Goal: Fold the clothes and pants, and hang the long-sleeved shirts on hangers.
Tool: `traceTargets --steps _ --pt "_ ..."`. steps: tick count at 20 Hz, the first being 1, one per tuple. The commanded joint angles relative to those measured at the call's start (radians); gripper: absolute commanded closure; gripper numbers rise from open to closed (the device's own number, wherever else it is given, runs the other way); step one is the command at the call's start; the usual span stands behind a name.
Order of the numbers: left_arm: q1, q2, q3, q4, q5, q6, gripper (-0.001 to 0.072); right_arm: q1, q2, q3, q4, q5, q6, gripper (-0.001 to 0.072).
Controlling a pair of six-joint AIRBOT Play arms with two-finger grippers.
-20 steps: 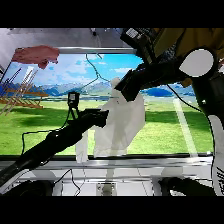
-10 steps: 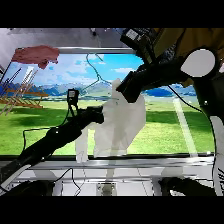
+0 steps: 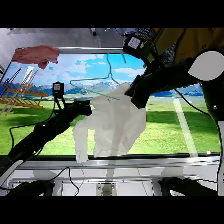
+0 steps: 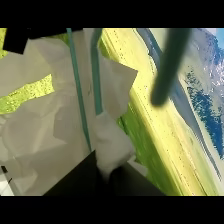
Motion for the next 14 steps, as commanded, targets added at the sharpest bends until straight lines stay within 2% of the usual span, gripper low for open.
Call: traceTargets --steps 1,6,9,14 --pt "0.028 0.051 0.000 0.002 0.002 0.014 0.0681 0.000 0.000 -0.016 -0.058 0.033 -0.014 0.0683" --pt "0.026 0.168 0.001 0.002 0.016 0.021 0.0681 0.000 -0.001 -0.125 -0.065 -0.021 -0.009 0.0683" --pt "0.026 0.181 0.000 0.002 0.077 0.022 0.0681 0.000 -0.001 -0.185 -0.076 -0.068 0.000 0.0683" --pt "0.048 0.179 0.000 0.055 0.082 0.029 0.0681 0.000 0.000 -0.276 -0.226 -0.063 0.005 0.0683"
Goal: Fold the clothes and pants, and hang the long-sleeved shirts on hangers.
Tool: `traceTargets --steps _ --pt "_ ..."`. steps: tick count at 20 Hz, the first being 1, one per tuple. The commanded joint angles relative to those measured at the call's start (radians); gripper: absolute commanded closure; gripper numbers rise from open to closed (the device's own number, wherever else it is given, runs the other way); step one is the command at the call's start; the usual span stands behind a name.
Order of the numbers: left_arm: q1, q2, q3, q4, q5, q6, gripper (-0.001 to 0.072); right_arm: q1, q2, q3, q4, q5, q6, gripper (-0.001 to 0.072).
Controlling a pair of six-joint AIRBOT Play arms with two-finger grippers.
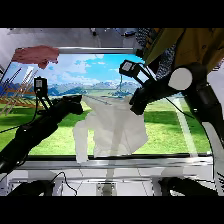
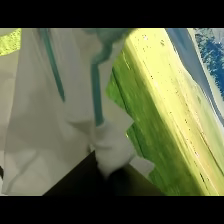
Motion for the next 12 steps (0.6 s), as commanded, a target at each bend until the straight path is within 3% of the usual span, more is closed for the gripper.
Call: traceTargets --steps 1,12 --pt "0.026 0.005 0.001 0.020 0.004 0.000 0.0681 0.000 0.000 -0.064 -0.107 0.000 0.003 0.0683" --pt "0.048 0.006 0.033 0.034 0.004 0.000 0.0681 0.000 0.000 -0.077 -0.194 -0.008 0.013 0.0684"
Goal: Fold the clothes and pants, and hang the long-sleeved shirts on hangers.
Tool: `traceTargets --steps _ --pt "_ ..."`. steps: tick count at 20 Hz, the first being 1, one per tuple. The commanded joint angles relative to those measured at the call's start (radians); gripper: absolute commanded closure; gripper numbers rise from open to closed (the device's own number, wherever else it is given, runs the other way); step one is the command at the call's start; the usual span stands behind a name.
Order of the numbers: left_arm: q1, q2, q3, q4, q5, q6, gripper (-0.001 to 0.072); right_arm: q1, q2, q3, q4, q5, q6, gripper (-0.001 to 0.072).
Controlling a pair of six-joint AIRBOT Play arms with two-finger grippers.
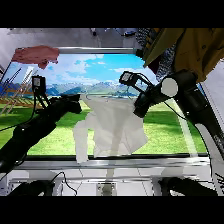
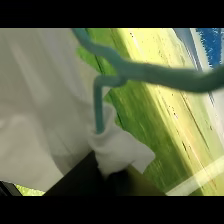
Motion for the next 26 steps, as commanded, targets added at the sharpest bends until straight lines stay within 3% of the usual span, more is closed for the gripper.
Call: traceTargets --steps 1,7,12,17,23,26 --pt "-0.012 0.001 0.025 0.003 -0.004 0.000 0.0682 0.000 0.000 -0.002 -0.027 0.005 0.004 0.0684" --pt "-0.209 -0.070 0.089 0.053 -0.004 0.000 0.0681 0.080 0.000 -0.002 -0.044 -0.012 0.007 0.0684" --pt "-0.338 -0.230 0.109 0.066 0.008 -0.006 0.0681 0.125 0.011 0.000 -0.032 -0.033 0.113 0.0683" --pt "-0.349 -0.298 0.109 0.066 0.037 -0.064 0.0682 0.125 0.058 0.050 0.107 -0.059 0.175 0.0683" --pt "-0.274 -0.263 0.109 0.094 0.074 -0.061 0.0681 0.123 0.077 0.117 -0.086 0.005 0.177 0.0683" --pt "-0.191 -0.240 0.109 0.132 0.127 -0.061 0.0682 0.123 0.085 0.118 -0.098 0.013 0.161 0.0683"
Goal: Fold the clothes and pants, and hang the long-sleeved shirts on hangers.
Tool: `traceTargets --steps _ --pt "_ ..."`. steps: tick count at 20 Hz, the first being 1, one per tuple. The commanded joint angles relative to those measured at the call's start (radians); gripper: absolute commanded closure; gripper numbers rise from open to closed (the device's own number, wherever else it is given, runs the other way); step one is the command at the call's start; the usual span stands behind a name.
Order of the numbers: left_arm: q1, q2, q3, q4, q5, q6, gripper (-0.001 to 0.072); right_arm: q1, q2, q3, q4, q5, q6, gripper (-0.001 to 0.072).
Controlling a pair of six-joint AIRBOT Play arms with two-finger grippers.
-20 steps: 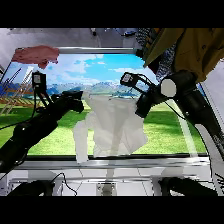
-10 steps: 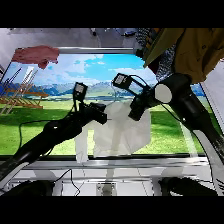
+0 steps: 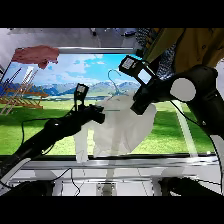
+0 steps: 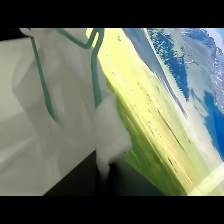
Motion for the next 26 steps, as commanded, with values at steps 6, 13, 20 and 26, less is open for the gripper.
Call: traceTargets --steps 6,13,20,26 --pt "0.191 0.018 0.001 0.083 0.121 0.000 0.0682 0.001 0.051 0.010 -0.049 0.016 -0.014 0.0683" --pt "0.198 0.048 0.001 0.066 0.118 0.000 0.0681 0.000 0.059 0.004 -0.081 0.010 -0.043 0.0683" --pt "0.230 0.208 0.011 0.080 0.103 0.000 0.0681 0.001 0.045 -0.059 -0.144 -0.014 -0.050 0.0684" --pt "0.236 0.213 0.011 0.067 0.103 -0.001 0.0682 0.001 0.046 -0.073 -0.178 -0.039 -0.051 0.0684"
